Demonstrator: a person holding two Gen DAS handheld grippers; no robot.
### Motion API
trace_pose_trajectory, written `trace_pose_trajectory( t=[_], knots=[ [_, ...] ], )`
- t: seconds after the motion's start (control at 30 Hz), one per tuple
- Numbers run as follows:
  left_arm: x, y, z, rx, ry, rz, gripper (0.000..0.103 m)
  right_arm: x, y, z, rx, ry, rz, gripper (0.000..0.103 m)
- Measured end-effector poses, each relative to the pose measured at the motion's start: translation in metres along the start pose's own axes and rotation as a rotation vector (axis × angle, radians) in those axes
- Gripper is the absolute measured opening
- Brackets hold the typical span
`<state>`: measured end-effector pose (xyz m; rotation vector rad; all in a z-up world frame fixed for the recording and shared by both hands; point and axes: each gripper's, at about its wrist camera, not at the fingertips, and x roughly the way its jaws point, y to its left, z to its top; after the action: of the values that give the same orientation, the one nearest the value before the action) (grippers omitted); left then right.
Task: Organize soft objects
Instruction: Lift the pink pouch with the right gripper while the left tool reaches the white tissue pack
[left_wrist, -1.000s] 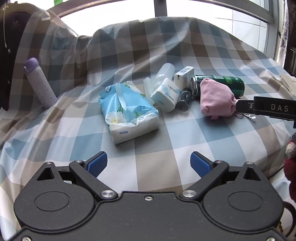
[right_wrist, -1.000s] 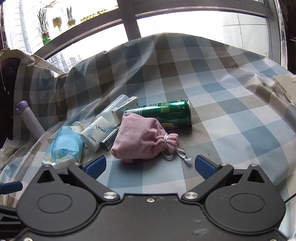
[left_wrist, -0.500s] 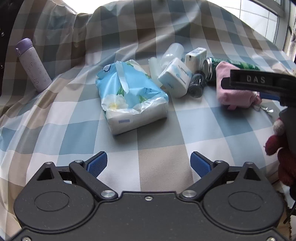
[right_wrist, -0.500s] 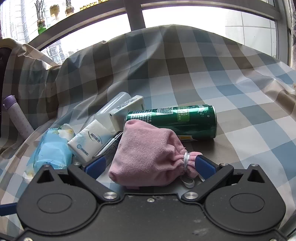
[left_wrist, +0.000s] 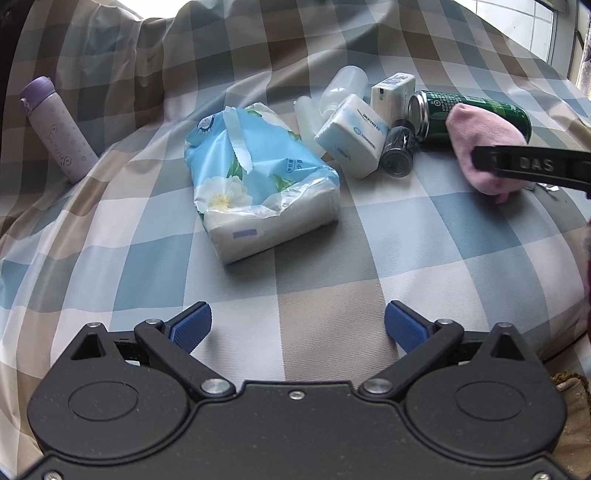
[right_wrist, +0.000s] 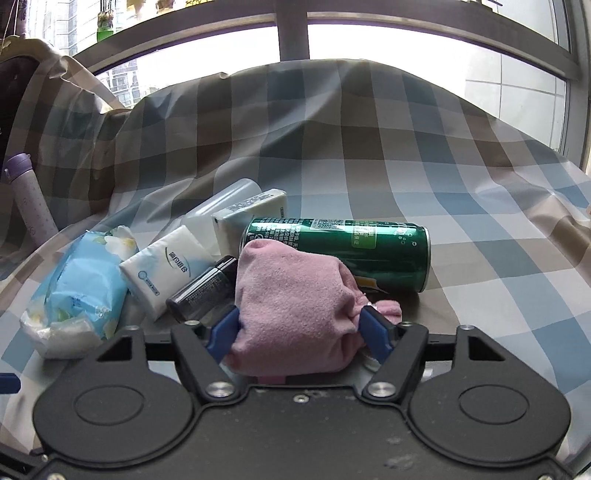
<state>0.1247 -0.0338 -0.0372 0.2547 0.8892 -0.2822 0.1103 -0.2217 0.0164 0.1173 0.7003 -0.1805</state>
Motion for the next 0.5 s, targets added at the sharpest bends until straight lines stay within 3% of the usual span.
trace_pose_trajectory(
  t=[0.13, 0.33, 0.37, 0.43, 0.5],
  knots=[
    [0.0, -0.002, 0.0, 0.009, -0.005, 0.01, 0.099, -0.01, -0.013, -0.003, 0.045, 0.01, -0.007, 0.051],
    [0.001, -0.002, 0.0, 0.01, -0.002, 0.013, 0.101, -0.023, -0.033, -0.008, 0.128, 0.023, -0.118, 0.055],
    [0.001, -0.002, 0.0, 0.008, -0.001, 0.011, 0.101, -0.025, -0.036, -0.01, 0.136, 0.023, -0.111, 0.061],
    [0.001, -0.001, 0.0, 0.004, 0.003, 0.007, 0.101, -0.029, -0.041, -0.011, 0.165, 0.0, -0.097, 0.103],
    [0.001, -0.001, 0.0, 0.003, 0.004, 0.007, 0.101, -0.035, -0.046, -0.013, 0.197, -0.055, -0.108, 0.102]
  ],
)
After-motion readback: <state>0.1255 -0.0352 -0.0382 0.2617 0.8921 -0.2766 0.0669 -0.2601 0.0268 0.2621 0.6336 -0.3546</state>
